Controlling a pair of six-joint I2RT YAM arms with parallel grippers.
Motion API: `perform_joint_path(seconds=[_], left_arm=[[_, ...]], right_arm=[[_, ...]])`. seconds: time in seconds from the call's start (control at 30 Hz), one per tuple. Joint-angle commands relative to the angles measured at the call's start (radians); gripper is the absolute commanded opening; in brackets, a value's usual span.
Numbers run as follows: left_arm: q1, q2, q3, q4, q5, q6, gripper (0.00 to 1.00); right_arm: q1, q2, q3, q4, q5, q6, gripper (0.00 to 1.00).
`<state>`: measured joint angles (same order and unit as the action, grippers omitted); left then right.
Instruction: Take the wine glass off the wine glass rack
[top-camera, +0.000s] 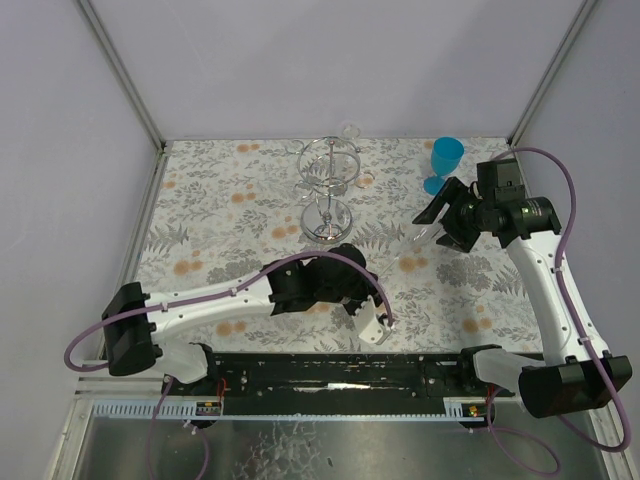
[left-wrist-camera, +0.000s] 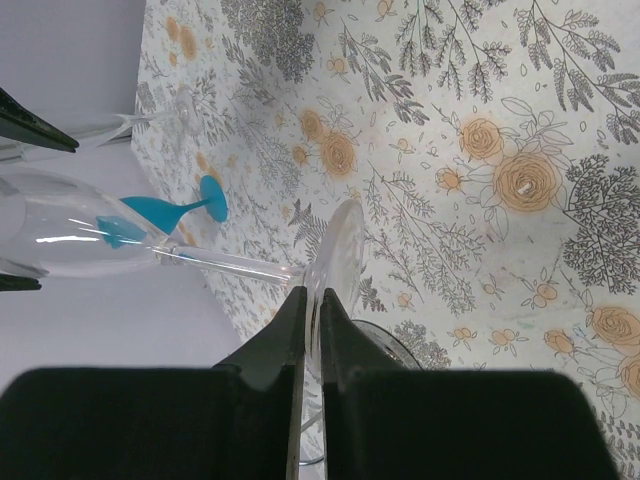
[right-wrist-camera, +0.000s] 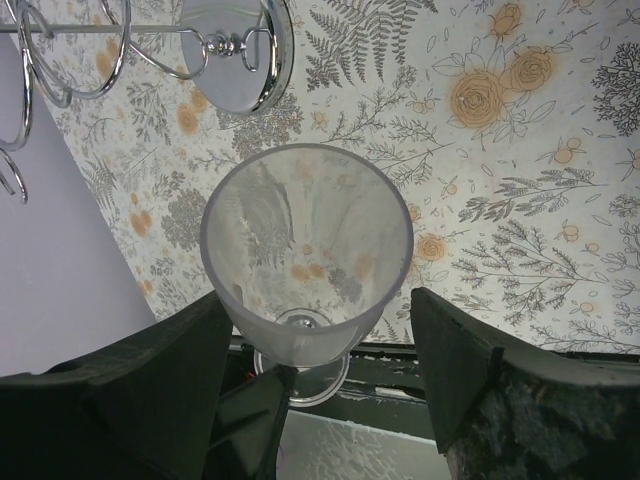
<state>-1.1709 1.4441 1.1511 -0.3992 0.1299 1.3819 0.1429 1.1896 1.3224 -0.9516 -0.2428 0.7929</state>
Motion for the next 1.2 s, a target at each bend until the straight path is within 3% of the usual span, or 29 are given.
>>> perform_joint_path(seconds=[0.0,0.57,0.67,0.83,0.87,0.9,1.0,1.07,1.17], left_arm=[[-0.005,-0.053,-0.021,0.095,-0.012,0.049,0.0],[-0.014,-0.08,-0.051,0.092,0.002,0.069,0.0],[-0.014,-0.08,-0.053,0.092,0.001,0.071,0.0],[-0.014,-0.071,-0.052,0.104,-0.016,0.072,0.0],[-0.014,-0.067,-0.052,0.108,-0.024,0.071,0.08],[-0.014,-0.061,-0.05,0.11,-0.035,0.071,0.35],[-0.014,-0.044,-0.045,0.133,-0.077,0.045,0.86],[-0.015,-0.038,-0.036,0.143,-0.09,0.005,0.98],[-0.015,-0.041,-0.016,0.132,-0.086,-0.067,1.0]], right_arm=[[-0.005,-0.003,0.005,0.027,-0.028,-0.005,0.77],[-0.02,0.032,0.024,0.058,-0.046,-0.006,0.74],[-0.022,0.036,0.024,0.067,-0.06,-0.005,0.64],[-0.03,0.028,0.009,0.081,-0.086,-0.004,0.34],[-0.033,0.025,0.005,0.083,-0.087,-0.003,0.3],[-0.037,0.022,0.003,0.083,-0.089,0.0,0.28],[-0.057,0.015,0.015,0.077,-0.081,-0.005,0.27],[-0.073,0.019,0.042,0.059,-0.055,-0.024,0.26],[-0.107,0.05,0.124,0.017,0.017,-0.077,0.26]])
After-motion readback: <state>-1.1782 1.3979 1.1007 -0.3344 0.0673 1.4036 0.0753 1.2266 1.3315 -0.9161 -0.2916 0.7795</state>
